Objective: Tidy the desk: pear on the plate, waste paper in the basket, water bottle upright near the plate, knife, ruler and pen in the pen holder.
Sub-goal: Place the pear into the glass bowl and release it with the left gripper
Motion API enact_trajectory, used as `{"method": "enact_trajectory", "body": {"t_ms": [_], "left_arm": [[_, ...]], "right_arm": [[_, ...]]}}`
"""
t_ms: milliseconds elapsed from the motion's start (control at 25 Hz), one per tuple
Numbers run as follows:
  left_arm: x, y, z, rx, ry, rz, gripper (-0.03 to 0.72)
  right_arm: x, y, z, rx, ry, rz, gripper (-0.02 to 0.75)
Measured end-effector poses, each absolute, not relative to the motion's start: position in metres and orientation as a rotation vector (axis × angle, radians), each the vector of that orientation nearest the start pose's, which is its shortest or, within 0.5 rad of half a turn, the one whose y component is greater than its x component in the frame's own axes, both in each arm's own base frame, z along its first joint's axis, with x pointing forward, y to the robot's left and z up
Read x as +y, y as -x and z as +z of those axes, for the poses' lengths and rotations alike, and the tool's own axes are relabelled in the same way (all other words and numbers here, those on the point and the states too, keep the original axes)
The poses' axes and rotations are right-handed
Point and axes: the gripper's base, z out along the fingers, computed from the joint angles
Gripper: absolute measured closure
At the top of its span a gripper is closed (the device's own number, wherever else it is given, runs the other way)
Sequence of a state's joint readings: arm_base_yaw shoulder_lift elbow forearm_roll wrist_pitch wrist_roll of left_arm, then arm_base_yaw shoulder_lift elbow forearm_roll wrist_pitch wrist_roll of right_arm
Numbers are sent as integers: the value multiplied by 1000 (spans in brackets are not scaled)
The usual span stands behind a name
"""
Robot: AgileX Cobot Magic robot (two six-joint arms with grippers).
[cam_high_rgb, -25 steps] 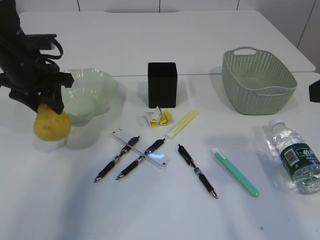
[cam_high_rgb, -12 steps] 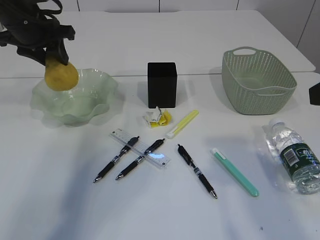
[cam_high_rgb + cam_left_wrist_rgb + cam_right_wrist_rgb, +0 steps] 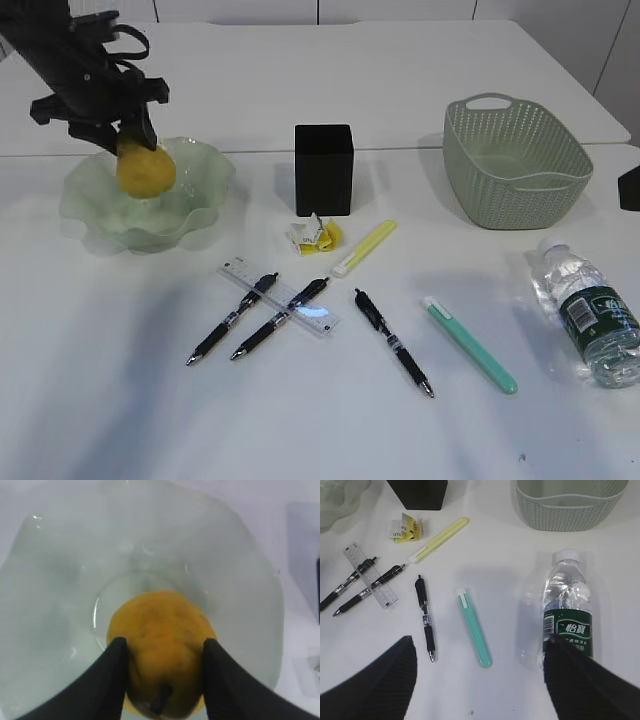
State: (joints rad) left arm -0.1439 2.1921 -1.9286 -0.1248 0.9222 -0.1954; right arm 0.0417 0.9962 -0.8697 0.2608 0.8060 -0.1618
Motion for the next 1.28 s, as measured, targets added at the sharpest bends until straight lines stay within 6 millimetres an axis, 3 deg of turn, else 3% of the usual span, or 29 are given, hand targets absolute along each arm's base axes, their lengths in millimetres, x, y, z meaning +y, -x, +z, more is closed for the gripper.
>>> {"method": "enact_trajectory", "body": {"t_ms": [320,640,1280], "left_arm": [[-61,-493,200,2718,230,-292,384],[-61,-496,180,2747,265,-322,384],[-61,-495,177,2768,268,-322,313]], "right_arm": [[25,-190,327,2393,112,254,153],[25,-190,327,2389,111,253,152],[25,-191,328,2380,109,251,152]]}}
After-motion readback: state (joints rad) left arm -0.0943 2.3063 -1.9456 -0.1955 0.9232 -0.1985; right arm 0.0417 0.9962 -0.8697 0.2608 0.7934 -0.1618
